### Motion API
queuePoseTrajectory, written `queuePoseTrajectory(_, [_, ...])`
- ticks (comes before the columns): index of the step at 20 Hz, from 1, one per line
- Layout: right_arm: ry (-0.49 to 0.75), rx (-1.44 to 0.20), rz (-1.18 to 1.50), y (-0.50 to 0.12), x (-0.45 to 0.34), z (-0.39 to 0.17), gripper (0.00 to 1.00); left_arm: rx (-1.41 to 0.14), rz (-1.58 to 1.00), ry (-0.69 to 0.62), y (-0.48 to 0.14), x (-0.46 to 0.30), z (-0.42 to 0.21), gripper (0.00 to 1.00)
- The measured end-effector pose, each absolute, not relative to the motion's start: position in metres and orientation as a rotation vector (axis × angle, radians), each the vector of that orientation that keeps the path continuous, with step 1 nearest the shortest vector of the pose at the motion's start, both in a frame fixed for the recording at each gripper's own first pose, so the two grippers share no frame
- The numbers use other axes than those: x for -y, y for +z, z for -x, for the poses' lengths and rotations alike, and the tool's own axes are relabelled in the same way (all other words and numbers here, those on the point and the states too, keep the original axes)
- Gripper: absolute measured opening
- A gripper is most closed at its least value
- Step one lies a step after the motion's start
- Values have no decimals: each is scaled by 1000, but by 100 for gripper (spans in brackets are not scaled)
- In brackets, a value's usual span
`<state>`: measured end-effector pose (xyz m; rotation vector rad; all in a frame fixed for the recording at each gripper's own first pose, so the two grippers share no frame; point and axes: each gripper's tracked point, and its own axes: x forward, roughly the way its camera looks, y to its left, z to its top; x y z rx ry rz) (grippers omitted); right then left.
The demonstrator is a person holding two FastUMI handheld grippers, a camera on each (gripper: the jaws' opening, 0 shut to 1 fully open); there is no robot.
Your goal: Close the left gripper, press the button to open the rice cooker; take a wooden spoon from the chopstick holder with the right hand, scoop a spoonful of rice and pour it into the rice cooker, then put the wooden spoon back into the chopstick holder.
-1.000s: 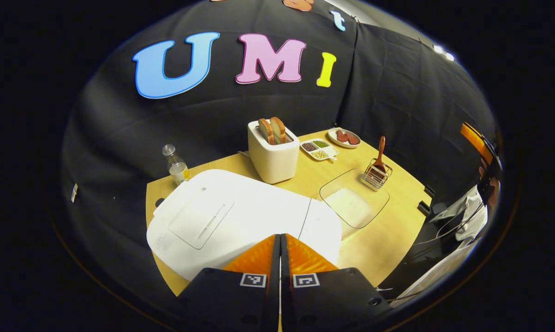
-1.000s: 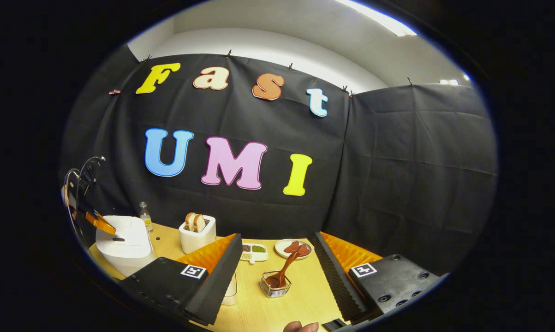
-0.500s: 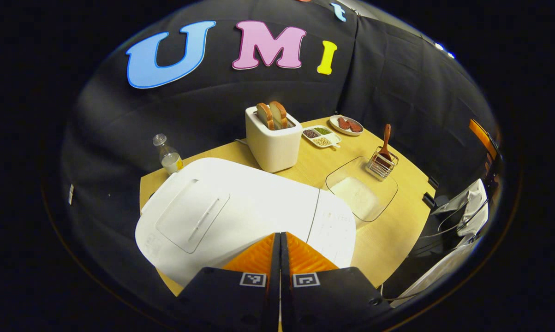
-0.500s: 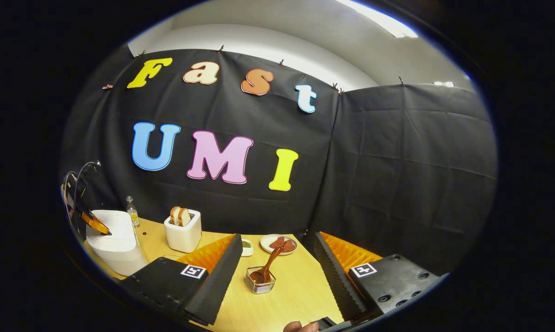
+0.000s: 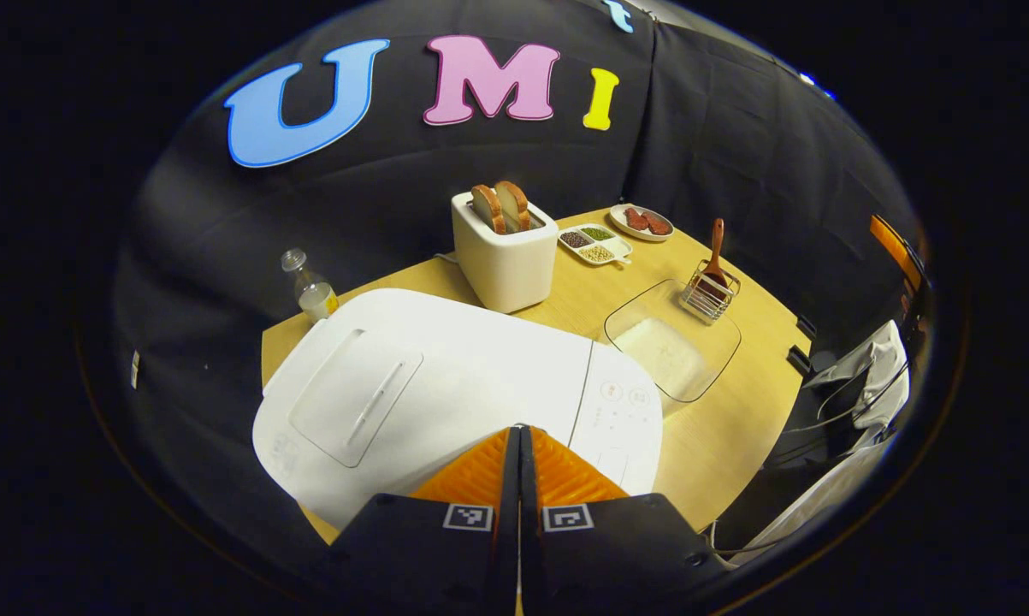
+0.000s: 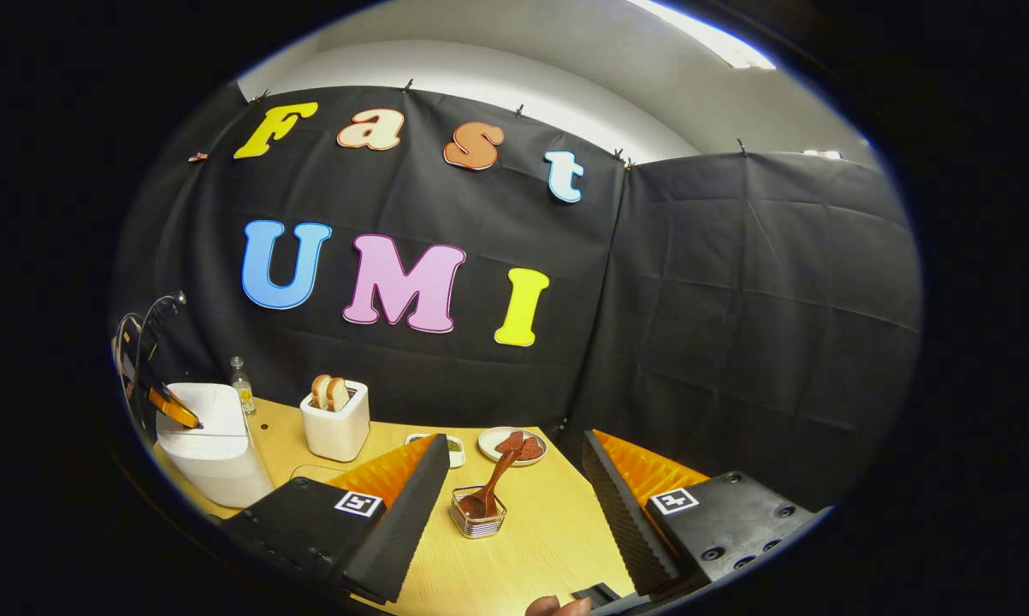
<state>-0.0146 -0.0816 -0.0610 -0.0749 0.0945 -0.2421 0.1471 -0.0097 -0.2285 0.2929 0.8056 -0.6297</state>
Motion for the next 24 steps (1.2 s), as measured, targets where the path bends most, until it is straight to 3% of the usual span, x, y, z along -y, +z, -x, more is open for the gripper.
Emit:
queuePoseTrajectory(5, [-249,-88,82,-61,86,19,98,-588,-266,-526,-171,2,-166,7])
queuePoseTrajectory(9, [-246,-85,71,-60,86,23,97,-350,-292,-317,-115,-32,-192,11])
queuePoseTrajectory(10, [-247,-81,71,-60,87,25,97,-282,-317,-248,-100,-44,-198,16])
queuePoseTrajectory(13, [-237,-79,74,-60,86,29,97,-95,-346,-157,-52,-52,-194,53])
queuePoseTrajectory(14, [-234,-81,76,-61,86,31,97,-44,-340,-143,-41,-53,-189,70])
queuePoseTrajectory(15, [-233,-83,77,-61,86,32,97,7,-327,-118,-26,-54,-179,93])
queuePoseTrajectory(20, [-189,-89,66,-69,83,30,98,254,-176,-29,33,-60,-138,96])
queuePoseTrajectory(24, [-126,-113,20,-86,87,15,98,287,-101,-31,31,-49,-106,96])
